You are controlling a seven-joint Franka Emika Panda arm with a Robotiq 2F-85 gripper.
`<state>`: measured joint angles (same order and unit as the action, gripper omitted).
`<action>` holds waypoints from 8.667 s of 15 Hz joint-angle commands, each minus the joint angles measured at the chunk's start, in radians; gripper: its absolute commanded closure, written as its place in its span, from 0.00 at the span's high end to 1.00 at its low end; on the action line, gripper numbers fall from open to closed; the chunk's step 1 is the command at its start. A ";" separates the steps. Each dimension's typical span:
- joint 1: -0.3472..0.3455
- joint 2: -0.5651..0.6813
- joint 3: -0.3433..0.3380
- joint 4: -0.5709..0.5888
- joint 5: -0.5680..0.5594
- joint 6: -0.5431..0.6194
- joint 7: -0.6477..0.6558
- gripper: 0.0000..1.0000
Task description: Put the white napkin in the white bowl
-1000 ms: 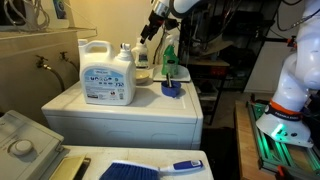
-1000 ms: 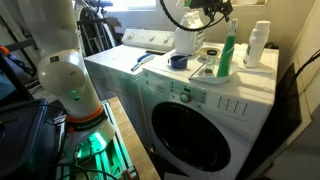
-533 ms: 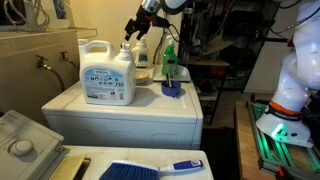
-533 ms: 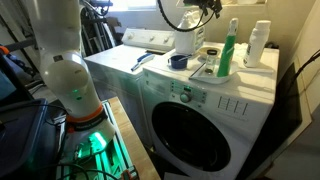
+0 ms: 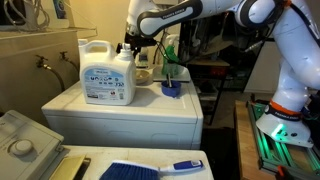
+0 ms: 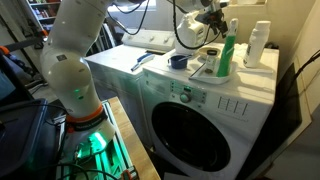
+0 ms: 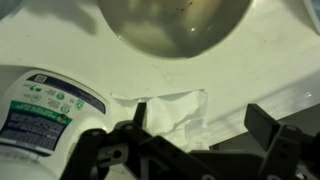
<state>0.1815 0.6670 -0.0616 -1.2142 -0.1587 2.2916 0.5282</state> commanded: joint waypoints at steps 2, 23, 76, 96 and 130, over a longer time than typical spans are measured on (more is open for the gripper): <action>0.009 0.033 -0.018 0.032 0.019 -0.002 -0.008 1.00; -0.009 0.465 -0.115 0.469 0.042 0.080 0.256 1.00; -0.059 0.577 -0.031 0.626 0.047 0.020 -0.002 0.21; -0.078 0.189 0.059 0.643 0.089 -0.064 -0.033 0.03; -0.207 -0.237 0.144 -0.315 0.594 -0.326 -0.171 0.03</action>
<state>-0.0298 0.4775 0.0933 -1.3364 0.3509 1.8448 0.3914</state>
